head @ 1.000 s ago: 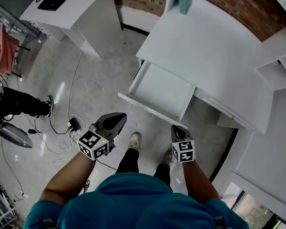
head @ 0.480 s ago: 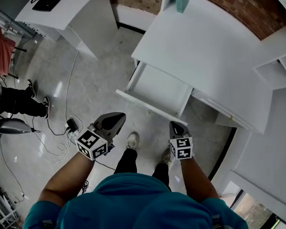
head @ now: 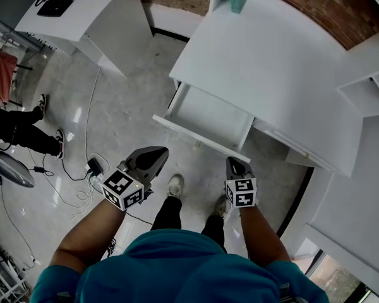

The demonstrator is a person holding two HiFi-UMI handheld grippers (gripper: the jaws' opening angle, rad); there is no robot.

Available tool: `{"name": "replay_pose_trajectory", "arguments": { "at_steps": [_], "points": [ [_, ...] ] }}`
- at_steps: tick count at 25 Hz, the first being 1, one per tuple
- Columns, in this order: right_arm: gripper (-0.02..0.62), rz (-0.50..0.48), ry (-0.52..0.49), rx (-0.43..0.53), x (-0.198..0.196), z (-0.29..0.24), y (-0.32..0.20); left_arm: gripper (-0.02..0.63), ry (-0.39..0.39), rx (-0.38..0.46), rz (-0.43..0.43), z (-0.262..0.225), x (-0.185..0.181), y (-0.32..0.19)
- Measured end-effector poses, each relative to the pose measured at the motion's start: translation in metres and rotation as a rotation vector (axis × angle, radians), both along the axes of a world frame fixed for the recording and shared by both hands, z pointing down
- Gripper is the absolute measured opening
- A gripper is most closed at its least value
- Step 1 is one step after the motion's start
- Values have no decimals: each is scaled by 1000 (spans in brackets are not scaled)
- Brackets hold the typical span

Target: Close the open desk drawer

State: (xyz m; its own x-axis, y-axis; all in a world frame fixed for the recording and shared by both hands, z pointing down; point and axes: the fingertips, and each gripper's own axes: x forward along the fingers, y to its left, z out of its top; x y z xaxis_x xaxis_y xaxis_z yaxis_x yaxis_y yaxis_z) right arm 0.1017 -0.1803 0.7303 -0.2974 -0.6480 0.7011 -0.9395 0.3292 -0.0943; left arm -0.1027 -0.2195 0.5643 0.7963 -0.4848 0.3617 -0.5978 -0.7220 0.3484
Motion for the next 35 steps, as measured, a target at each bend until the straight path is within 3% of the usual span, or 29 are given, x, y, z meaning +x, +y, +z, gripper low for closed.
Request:
{"name": "replay_pose_trajectory", "arguments": {
  "at_steps": [35],
  "points": [
    [20, 54, 15, 20, 36, 10, -72, 15, 0, -41, 31, 26, 30, -58]
  ]
}}
